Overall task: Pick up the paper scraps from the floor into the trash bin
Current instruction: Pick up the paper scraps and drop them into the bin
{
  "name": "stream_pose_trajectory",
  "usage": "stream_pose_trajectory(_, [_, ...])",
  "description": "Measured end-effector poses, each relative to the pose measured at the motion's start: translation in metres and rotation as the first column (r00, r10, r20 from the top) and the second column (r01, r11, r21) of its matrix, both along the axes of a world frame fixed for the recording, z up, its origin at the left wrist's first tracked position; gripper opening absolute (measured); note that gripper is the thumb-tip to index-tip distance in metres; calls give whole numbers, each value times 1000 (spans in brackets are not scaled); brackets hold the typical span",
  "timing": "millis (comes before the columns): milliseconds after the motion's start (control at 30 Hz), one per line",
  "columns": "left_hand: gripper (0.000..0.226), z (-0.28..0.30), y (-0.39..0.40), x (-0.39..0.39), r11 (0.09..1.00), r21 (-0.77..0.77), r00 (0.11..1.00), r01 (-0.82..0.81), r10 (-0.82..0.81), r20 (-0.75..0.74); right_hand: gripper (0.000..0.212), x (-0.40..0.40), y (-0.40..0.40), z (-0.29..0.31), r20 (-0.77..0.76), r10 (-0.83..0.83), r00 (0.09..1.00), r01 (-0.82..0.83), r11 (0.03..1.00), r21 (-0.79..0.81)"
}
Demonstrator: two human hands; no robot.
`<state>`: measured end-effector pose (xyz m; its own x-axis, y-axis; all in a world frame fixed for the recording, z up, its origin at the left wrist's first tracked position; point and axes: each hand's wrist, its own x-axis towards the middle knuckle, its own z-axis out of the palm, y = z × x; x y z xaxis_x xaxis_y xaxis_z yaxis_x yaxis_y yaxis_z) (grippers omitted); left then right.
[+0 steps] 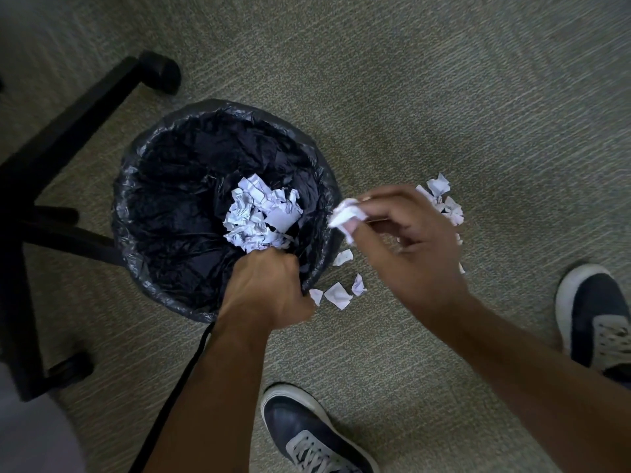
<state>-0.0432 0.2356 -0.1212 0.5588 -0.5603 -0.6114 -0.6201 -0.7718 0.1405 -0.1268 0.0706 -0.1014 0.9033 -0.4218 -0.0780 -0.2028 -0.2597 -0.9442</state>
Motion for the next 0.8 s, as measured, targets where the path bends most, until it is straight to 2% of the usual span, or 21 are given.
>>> stream_pose_trajectory(100, [24,1,0,3,1000,-4,1000,-11,11,-7,34,14,10,0,47,236,971,-238,971,34])
stream_pose_trajectory(167, [24,1,1,3,1000,-8,1000,-17,17,-7,46,23,11,-2,51,333,942,-335,942,36])
stream_pose_trajectory(233, [25,0,1,4,1000,-13,1000,-20,19,-9,45,31,4,-9,39,317,948,-317,948,-23])
stream_pose_trajectory(300, [27,0,2,5,1000,-17,1000,-16,15,-20,36,35,-8,-21,40,233,972,-226,965,-132])
stream_pose_trajectory(400, [27,-1,3,5,1000,-14,999,-27,26,-29,33,38,-22,-37,-15,196,981,-190,925,-331])
stream_pose_trajectory(467, [28,-1,4,5,999,-11,999,-30,30,-36,41,42,-23,-42,-61,220,974,-226,890,-397])
stream_pose_trajectory(567, [27,2,5,4,1000,-26,1000,-18,17,-12,55,63,-16,-37,-112,297,948,-317,856,-409])
stream_pose_trajectory(667, [22,3,8,-8,997,-37,996,-60,62,63,71,97,-3,-36,-310,361,880,-474,727,-497])
stream_pose_trajectory(800, [30,-14,21,-27,971,-229,958,-63,123,258,93,124,16,-37,-434,335,836,-540,643,-544])
